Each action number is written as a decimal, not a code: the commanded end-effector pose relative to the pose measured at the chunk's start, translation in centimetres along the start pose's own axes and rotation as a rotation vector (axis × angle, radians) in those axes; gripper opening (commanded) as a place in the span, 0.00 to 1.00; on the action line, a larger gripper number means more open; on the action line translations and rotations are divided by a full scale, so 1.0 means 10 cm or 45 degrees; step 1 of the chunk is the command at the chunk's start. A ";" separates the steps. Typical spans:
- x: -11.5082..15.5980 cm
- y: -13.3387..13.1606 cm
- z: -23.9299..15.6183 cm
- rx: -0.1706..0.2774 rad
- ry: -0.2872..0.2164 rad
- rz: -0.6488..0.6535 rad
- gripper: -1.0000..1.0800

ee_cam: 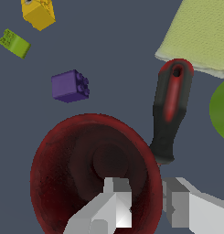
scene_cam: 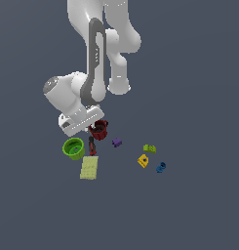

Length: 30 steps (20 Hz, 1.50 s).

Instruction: Pick up a designated object from a clutter of objects.

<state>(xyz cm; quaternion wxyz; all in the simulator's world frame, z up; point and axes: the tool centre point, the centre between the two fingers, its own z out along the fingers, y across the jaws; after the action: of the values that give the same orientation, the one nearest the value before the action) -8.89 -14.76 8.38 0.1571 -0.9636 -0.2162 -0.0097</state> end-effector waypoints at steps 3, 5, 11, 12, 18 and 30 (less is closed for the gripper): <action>0.03 -0.02 -0.16 -0.003 0.002 0.000 0.00; 0.04 -0.04 -0.27 -0.003 0.001 0.000 0.00; 0.11 -0.10 -0.72 -0.005 -0.001 0.002 0.00; 0.12 -0.12 -0.81 -0.005 -0.002 0.002 0.00; 0.22 -0.21 -1.44 -0.007 -0.004 0.004 0.00; 0.44 -0.39 -2.69 -0.006 -0.004 0.003 0.00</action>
<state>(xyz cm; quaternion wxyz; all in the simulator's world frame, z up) -5.42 -17.65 33.77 0.1547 -0.9643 -0.2150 -0.0079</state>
